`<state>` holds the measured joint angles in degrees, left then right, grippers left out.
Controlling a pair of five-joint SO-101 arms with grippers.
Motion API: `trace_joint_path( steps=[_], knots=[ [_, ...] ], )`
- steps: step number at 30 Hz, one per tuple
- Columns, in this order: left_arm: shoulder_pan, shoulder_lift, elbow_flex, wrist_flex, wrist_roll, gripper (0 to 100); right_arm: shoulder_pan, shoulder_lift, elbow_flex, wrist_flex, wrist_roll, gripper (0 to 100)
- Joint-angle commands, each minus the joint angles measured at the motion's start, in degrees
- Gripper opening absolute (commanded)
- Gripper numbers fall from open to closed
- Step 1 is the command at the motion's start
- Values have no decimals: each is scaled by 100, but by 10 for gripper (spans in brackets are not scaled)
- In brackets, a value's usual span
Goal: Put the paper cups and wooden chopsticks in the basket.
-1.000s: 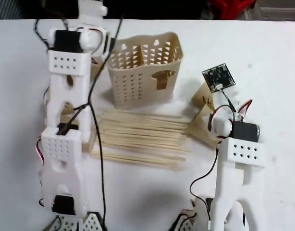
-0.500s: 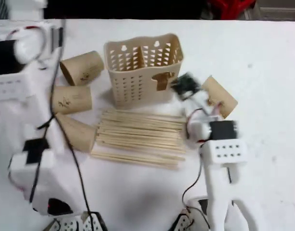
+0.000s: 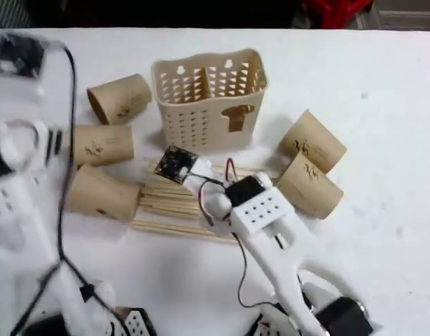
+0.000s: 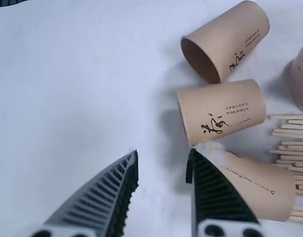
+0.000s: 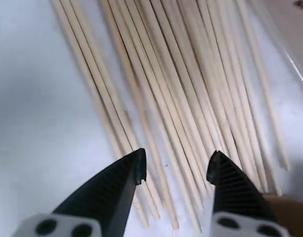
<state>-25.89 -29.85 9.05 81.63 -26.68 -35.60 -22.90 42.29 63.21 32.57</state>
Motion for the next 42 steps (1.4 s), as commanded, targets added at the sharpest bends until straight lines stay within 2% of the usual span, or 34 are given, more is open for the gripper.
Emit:
trace_joint_path(
  steps=[1,4,7,18,24,33,39,42],
  knots=[
    [-92,-1982,3789,-1873,-158,172,-119,356,-18,-400,431,207],
    [-66,-2668,5301,-2541,-158,172,-171,295,229,-848,492,171],
    [-84,-3073,6277,-3138,-141,171,-347,233,651,-1200,510,163],
    [-92,-4136,7938,-4044,-176,172,-251,286,976,-1490,501,184],
    [-84,-4963,8360,-3991,-176,170,-242,505,1037,-1868,510,183],
    [-66,-6053,8545,-3191,-176,170,-145,1059,695,-2009,510,182],
    [-66,-6659,8826,-3138,-176,170,-145,1191,695,-2053,510,87],
    [-57,-6888,8809,-2848,-176,170,-145,1130,695,-2026,510,63]
  ],
)
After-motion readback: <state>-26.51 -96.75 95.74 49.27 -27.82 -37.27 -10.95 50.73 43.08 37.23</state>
